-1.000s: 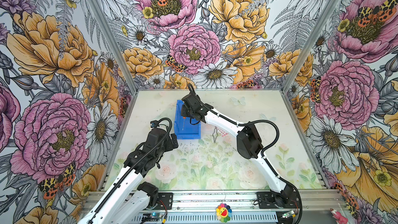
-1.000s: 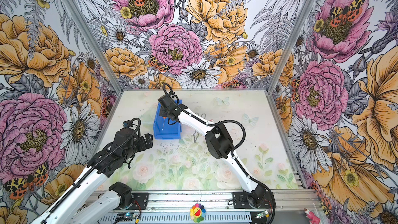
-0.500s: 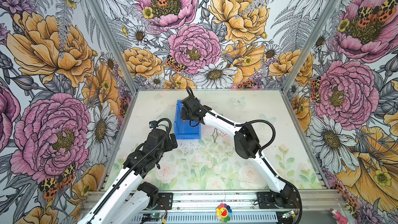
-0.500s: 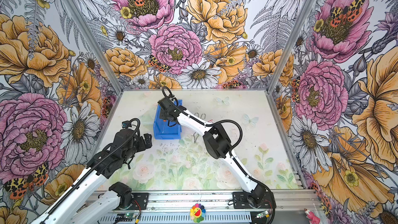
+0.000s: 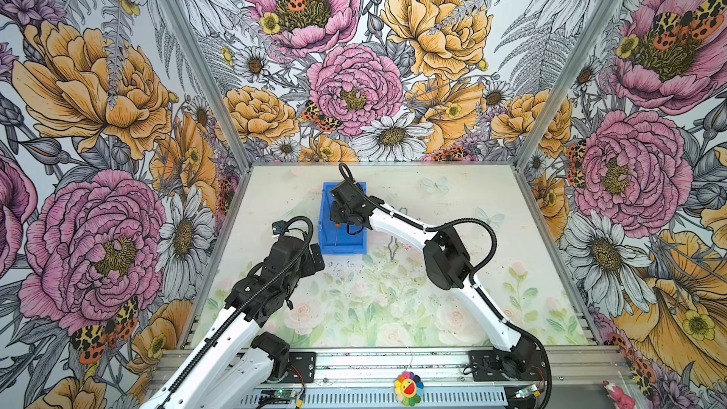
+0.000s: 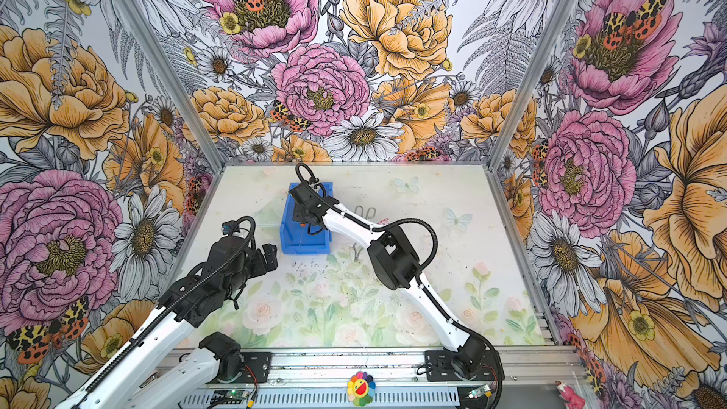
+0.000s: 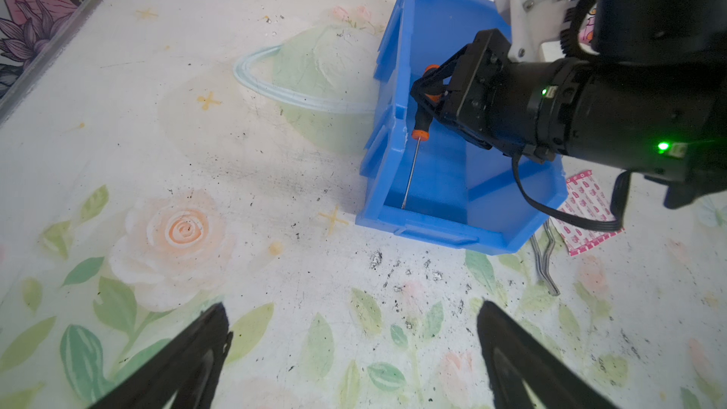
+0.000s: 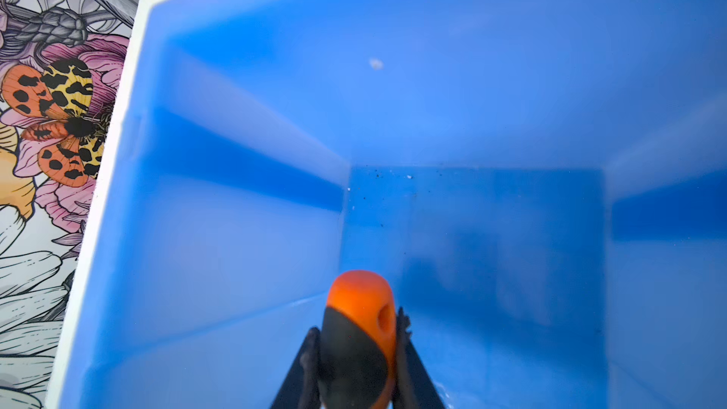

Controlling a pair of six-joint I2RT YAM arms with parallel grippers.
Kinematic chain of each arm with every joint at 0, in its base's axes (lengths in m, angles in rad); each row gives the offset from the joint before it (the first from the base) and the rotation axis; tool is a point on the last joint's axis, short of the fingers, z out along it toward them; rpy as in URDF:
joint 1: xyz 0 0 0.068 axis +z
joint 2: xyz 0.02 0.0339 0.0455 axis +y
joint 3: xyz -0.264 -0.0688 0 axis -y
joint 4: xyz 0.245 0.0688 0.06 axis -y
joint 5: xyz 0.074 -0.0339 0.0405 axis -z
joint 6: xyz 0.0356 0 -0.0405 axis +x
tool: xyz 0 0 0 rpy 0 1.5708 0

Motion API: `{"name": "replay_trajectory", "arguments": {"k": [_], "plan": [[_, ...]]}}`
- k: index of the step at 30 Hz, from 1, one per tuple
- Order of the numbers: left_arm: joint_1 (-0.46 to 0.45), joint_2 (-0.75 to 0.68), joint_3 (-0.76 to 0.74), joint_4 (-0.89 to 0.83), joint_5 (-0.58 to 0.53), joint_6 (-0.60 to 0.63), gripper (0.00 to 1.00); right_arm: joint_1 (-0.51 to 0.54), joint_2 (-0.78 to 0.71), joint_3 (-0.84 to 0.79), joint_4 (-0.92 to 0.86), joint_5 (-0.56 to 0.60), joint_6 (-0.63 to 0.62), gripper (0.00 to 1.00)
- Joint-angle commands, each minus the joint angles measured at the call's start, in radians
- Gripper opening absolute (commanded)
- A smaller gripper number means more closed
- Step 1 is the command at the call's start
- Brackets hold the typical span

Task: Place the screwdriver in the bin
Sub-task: 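Lower the screwdriver tip-first into the blue bin with the right gripper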

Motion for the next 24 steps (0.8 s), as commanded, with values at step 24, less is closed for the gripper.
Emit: {"name": "replay_trajectory", "arguments": {"k": [24], "plan": [[-0.02,-0.05,-0.01,0.0,-0.035,-0.007,0.99,0.018,-0.065,0.046,0.011,0.079,-0.079,0.5]]}}
